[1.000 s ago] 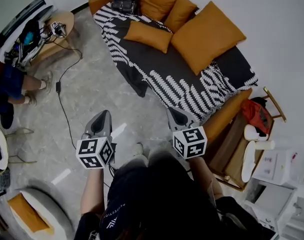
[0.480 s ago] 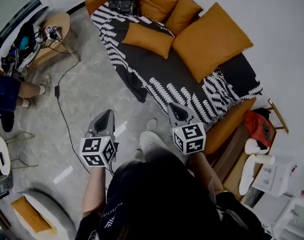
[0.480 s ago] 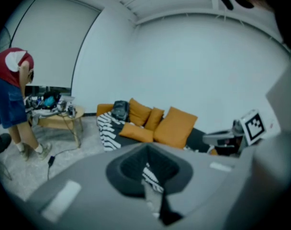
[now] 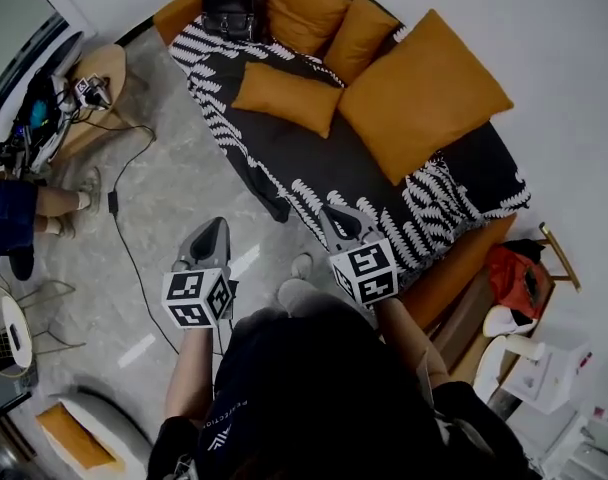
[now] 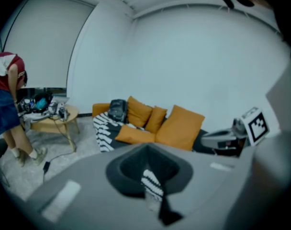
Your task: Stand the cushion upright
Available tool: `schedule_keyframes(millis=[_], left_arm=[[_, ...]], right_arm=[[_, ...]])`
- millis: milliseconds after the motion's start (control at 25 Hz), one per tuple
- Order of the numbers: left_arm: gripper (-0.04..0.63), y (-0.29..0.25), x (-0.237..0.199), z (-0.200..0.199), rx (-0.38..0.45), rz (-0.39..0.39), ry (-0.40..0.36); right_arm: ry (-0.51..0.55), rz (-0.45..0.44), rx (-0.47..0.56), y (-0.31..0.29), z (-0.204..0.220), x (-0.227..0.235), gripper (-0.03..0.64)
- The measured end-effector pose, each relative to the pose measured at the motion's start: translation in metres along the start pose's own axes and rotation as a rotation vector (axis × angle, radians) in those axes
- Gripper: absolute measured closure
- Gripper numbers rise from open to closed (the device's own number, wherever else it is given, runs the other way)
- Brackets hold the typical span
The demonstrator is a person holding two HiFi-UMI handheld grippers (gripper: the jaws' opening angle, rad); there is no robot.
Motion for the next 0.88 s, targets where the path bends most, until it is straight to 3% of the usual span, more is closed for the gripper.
schedule_keyframes(millis=[520,880], left_arm=[[0.581,-0.063,-0.007,0.006,-0.079,-0.008,-0.014],[0.568,-0.106,-0.005,0.006,-0.117,0.058,0.0]], right_arm=[[-0.008,-0.013,-0.018,-0.04,0.002,0.047,0.606],[-0.046,-0.002,-0.043,-0.064,0.007,0.063,0.561]])
Point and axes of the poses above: the fingertips, and each gripper's own axes: y backward along the fingers, x to its right, z out of its underside, the point moved 3 cm from there along y, backward along the fingers, and after that the axes turned 7 degrees about x, right-handed, at the moved point
